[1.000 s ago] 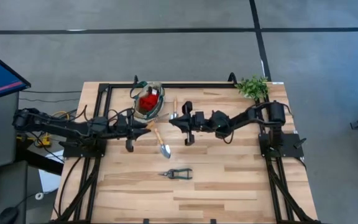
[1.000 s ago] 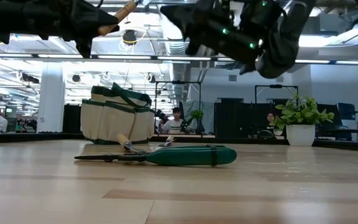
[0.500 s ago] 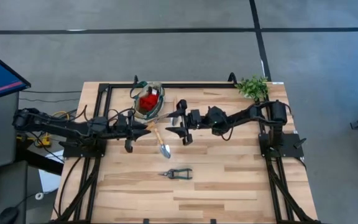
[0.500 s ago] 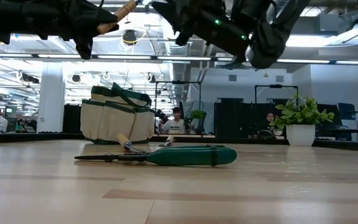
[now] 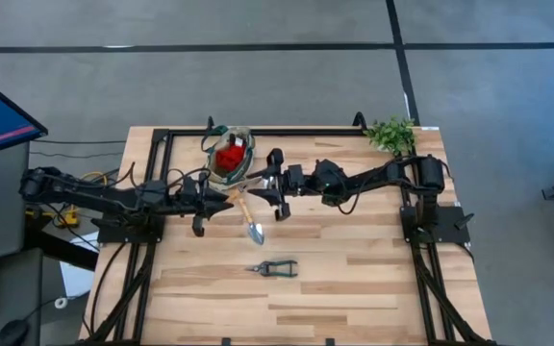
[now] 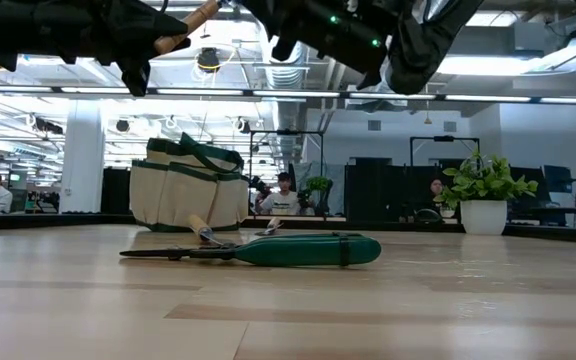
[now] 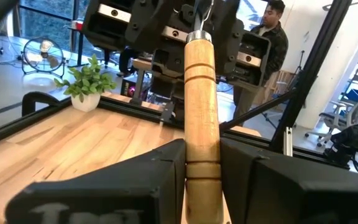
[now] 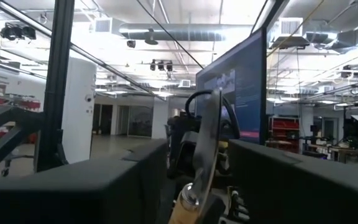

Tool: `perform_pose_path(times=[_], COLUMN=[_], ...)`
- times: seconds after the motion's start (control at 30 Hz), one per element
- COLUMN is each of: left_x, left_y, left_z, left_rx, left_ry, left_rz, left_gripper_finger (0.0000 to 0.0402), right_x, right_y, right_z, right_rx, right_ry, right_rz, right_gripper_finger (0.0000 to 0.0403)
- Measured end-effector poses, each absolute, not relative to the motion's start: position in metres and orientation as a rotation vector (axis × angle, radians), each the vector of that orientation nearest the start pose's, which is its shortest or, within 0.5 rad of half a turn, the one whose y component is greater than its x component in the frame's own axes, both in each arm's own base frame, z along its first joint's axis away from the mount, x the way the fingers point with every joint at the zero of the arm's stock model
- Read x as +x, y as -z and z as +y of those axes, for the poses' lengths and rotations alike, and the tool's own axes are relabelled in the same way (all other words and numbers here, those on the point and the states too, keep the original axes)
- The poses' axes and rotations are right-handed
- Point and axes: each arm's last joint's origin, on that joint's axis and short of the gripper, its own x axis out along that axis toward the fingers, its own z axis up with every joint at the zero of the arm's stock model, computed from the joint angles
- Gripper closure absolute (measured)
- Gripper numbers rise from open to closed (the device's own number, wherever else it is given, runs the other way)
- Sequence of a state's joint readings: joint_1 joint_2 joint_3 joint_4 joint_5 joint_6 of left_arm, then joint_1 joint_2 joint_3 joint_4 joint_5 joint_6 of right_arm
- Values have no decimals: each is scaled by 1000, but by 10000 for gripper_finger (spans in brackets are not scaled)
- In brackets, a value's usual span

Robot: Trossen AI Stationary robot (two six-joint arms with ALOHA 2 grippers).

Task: Pick & Place Garden tools in Gardening bag
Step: Put the bottom brown trowel into the yellow gardening bag

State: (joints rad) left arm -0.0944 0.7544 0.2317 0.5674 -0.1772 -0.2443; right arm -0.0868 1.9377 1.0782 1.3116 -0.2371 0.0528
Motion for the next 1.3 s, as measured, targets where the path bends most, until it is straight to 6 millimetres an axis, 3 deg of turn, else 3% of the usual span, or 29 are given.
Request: perform_pose_path(times=[0.2,0.4,0.87,1.3], left_x=[166,166,165,149], left_y=[-218,-218,-220,-235], left_z=[-11,-11,-10,-8], left_rx=[-249,-248,-246,-134], left_ry=[-77,-77,-83,-92], left_rz=[-55,-54,-68,-162], left_gripper_finger=[350,350,279,221], right_x=[406,406,405,408], right_y=[-245,-245,-245,-239], right_z=[-29,-29,-29,-33], right_rx=[-20,-41,-49,-36], right_ry=[-158,-154,-151,-144], right_rz=[-436,-440,-443,-350], right_gripper_finger=[338,396,402,402])
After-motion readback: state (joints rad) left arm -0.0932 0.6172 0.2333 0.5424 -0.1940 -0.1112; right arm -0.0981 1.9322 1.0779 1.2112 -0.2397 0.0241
